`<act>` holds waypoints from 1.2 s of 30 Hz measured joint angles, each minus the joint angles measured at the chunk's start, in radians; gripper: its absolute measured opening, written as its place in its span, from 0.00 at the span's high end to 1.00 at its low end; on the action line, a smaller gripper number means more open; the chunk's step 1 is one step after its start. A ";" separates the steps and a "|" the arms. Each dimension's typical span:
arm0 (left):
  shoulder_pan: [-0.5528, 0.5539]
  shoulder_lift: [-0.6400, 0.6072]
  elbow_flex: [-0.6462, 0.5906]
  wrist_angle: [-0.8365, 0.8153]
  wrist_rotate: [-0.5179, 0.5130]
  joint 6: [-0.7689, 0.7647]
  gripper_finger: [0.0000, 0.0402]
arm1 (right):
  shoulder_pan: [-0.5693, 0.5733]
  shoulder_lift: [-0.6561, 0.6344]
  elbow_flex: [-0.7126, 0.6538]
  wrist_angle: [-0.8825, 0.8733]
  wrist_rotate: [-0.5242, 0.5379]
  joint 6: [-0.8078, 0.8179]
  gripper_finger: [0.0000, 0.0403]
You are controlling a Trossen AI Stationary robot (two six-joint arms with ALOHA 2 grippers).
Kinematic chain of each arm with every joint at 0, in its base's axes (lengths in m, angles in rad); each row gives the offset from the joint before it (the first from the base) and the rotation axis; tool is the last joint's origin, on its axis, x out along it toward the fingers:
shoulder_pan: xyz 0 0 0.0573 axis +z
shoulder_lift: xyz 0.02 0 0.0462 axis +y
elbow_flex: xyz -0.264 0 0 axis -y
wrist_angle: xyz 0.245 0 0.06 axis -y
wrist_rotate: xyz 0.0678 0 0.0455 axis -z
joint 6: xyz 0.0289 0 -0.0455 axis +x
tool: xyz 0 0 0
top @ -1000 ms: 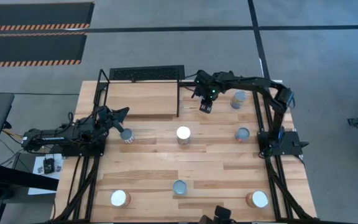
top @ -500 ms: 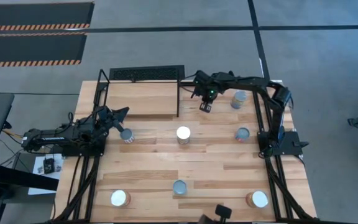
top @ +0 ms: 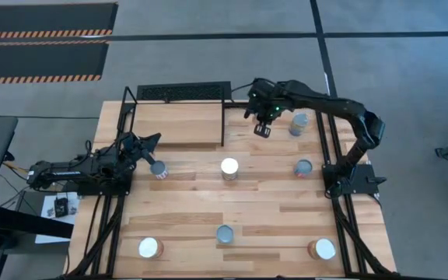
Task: Pick and place cans onto a shelf
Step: Put the small canned oranges on the shelf
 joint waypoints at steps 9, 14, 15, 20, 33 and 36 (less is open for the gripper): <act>0.000 0.000 0.000 0.000 -0.022 0.000 1.00 | 0.116 0.065 0.371 -0.025 0.003 0.067 0.99; 0.000 0.014 0.000 0.004 -0.022 0.000 1.00 | 0.162 0.181 0.594 -0.016 0.001 0.079 0.99; 0.000 0.020 0.000 -0.001 -0.021 0.000 1.00 | 0.175 0.216 0.641 -0.003 0.000 0.077 0.99; 0.000 0.034 0.000 -0.006 -0.018 -0.009 1.00 | 0.208 0.353 0.746 0.061 -0.021 0.059 0.99; 0.000 0.054 0.000 -0.006 -0.010 -0.017 1.00 | 0.247 0.585 0.749 0.088 -0.028 0.048 0.99; 0.000 0.065 0.000 0.000 -0.008 -0.023 1.00 | 0.251 0.636 0.749 0.113 0.015 0.034 0.99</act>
